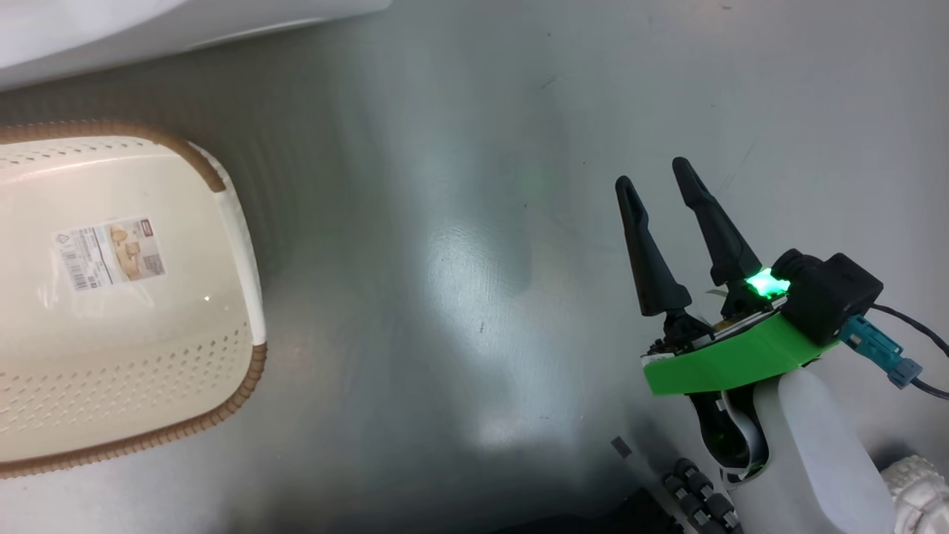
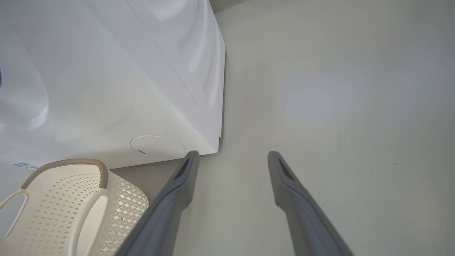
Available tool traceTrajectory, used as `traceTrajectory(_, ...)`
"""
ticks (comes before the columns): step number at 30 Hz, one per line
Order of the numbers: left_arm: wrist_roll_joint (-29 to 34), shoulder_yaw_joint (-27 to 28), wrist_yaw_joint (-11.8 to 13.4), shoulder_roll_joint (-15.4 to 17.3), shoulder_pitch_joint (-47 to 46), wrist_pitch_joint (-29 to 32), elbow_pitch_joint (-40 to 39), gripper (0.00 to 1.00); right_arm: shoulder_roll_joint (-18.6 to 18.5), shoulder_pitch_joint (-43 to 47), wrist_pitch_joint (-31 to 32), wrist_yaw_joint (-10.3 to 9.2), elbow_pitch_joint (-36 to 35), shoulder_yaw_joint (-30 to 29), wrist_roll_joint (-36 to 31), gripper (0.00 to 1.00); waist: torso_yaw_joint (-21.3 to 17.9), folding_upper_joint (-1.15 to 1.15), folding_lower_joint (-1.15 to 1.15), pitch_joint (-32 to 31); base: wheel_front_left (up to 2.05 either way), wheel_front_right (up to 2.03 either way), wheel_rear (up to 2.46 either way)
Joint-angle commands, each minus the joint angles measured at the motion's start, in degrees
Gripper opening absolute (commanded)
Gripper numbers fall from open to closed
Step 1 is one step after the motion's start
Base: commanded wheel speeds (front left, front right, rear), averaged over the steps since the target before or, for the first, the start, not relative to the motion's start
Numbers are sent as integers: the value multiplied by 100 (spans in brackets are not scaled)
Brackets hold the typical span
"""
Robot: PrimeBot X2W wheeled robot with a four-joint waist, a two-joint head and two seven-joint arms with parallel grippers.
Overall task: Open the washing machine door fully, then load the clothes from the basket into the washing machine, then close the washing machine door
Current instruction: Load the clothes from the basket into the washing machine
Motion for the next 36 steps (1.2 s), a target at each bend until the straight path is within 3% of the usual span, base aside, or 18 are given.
traceTrajectory(1,-105,-87,-16,381,10,61,-55,76,34,222,-27,17,-73,142,17,100,20,0,0,-26,0,0,0)
traceTrajectory(2,-207,-166,-16,386,-5,99,-12,100,34,222,-27,17,-67,141,15,100,28,0,0,-38,0,0,0)
traceTrajectory(15,-760,-709,-16,452,-18,-65,428,100,34,206,-27,17,-6,95,-38,100,120,0,0,-244,0,0,0)
traceTrajectory(25,-831,-684,-16,56,418,-250,471,100,34,213,-27,17,99,42,-187,100,317,0,0,-665,0,0,0)
traceTrajectory(36,-578,-99,55,-371,1417,-262,-192,100,34,311,-27,17,195,-1,-288,100,503,0,0,-1129,0,0,0)
